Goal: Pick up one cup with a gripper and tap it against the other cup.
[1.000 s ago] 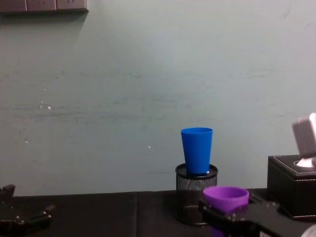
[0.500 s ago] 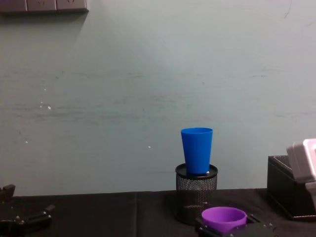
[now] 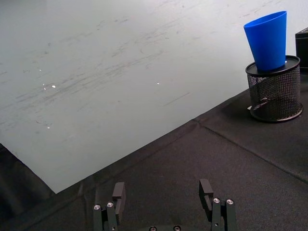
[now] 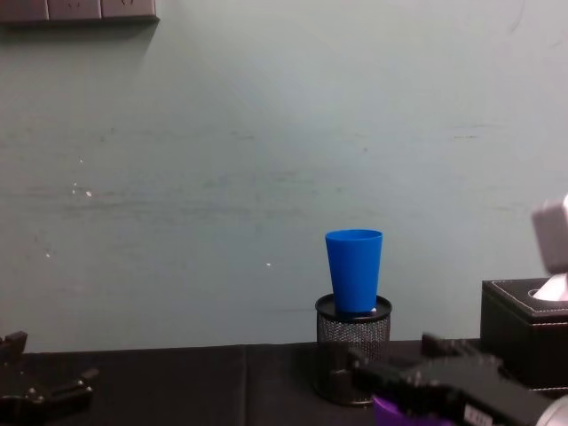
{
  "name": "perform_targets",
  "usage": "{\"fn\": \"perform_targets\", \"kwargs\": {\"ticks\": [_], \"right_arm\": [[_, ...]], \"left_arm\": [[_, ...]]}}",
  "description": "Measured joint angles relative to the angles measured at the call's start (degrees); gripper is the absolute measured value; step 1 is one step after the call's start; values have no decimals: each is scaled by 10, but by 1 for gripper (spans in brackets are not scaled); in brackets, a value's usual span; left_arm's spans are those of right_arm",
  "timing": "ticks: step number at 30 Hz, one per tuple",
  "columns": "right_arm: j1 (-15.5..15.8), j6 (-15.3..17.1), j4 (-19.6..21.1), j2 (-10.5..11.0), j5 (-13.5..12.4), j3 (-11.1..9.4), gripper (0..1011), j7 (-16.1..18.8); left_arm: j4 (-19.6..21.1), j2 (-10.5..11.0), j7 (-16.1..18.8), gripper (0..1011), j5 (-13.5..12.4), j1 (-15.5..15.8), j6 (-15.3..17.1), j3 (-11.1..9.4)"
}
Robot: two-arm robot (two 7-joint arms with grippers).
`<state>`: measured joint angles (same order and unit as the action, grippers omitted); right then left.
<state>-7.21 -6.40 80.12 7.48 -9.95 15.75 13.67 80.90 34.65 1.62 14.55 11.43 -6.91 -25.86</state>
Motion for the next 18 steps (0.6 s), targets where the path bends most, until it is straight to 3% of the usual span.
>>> {"fn": "perform_targets", "kwargs": {"ticks": [9, 18], "right_arm": [[31, 48, 86, 12, 15, -16, 1003, -32], [34, 51, 87, 26, 35, -63, 1003, -64]], "left_arm": [[0, 0, 0, 1000, 0, 0, 0, 0], [0, 0, 0, 1000, 0, 0, 0, 0]]}}
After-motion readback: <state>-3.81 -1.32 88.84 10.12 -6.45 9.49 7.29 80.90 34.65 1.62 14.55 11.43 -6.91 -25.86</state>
